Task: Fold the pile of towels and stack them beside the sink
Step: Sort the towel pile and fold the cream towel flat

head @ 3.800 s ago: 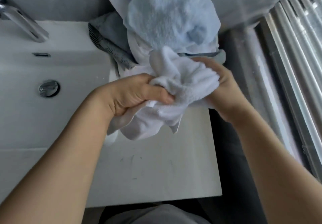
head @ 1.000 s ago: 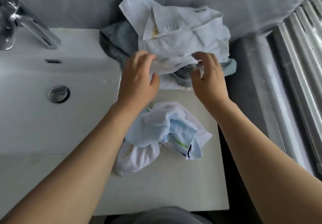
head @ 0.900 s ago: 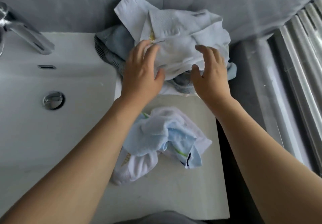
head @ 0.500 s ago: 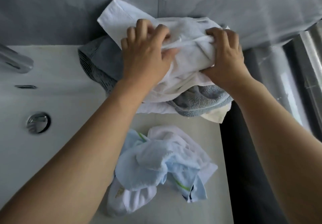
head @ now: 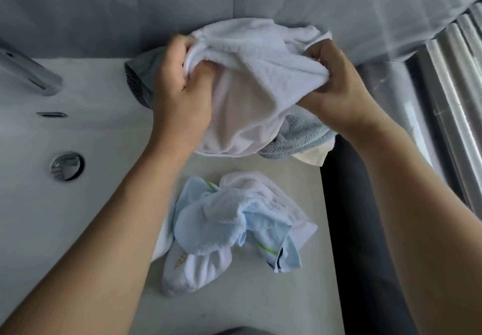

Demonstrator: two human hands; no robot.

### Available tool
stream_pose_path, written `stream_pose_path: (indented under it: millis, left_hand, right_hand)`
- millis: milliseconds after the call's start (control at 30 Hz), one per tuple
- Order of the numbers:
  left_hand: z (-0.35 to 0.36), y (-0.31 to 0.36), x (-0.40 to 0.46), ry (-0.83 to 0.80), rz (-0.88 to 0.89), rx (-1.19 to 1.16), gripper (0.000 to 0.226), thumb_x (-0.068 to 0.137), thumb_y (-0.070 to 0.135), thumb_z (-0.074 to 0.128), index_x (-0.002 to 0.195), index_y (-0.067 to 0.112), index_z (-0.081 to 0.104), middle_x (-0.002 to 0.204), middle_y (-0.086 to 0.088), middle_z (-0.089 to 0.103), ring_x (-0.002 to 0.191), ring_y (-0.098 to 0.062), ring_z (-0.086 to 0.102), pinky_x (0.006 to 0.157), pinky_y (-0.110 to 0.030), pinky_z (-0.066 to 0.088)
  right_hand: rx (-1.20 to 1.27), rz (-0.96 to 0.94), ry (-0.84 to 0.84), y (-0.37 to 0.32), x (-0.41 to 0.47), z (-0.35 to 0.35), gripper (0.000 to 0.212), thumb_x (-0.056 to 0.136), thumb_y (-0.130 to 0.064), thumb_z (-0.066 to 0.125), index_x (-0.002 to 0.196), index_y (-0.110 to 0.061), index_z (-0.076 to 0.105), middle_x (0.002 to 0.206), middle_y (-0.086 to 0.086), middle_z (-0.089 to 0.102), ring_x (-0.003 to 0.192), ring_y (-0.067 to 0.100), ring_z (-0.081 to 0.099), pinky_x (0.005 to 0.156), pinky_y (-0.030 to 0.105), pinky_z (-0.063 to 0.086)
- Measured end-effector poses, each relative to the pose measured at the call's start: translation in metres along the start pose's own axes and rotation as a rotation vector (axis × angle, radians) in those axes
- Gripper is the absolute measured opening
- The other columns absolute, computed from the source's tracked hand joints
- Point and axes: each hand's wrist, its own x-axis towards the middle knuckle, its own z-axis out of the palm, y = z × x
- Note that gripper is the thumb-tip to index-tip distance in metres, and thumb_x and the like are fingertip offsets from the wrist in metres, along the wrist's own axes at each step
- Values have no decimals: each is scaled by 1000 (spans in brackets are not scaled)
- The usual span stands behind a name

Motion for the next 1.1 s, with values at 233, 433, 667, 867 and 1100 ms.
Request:
stream_pose_path:
  millis: [233,433,667,867,1100]
  left_hand:
    - [-39,16,-50,-182,-100,-122,22,92,9,59,83,29,61,77,13,61,75,-4,54,69,-27,45]
    - [-62,-8,-101,-240,-119,331,28,91,15,48,106,33,63,96,10,70,91,-18,64,79,-37,53]
    - [-46,-88,-191,-872,-204,786,87,81,67,21,155,21,27,157,-8,32,145,-33,29,117,-48,23]
    - [-30,-106,-152,-844,-204,1016,58,96,55,29,150,32,32,157,0,30,142,-28,27,115,-46,17]
    - [-15,-35,-77,-275,130,629,32,83,14,53,109,3,67,112,-14,63,103,-36,58,92,-43,43]
  right_hand:
    - [399,62,-123,-34,-57,25,25,85,-4,52,101,15,51,84,14,55,78,20,49,65,40,44]
    - [234,110,-237,-20,-97,53,23,81,-4,61,101,-12,66,93,1,73,90,10,65,81,41,54]
    - [-422,460,-524,71,-162,123,74,85,-24,52,147,-45,18,151,0,24,133,35,34,109,45,27]
    - [-499,401,-475,75,-147,117,62,84,-28,60,142,-22,39,142,10,43,127,35,44,105,39,35]
    - [-181,-2,97,15,-87,56,26,84,-11,52,103,-13,70,93,-1,71,77,18,63,76,36,53]
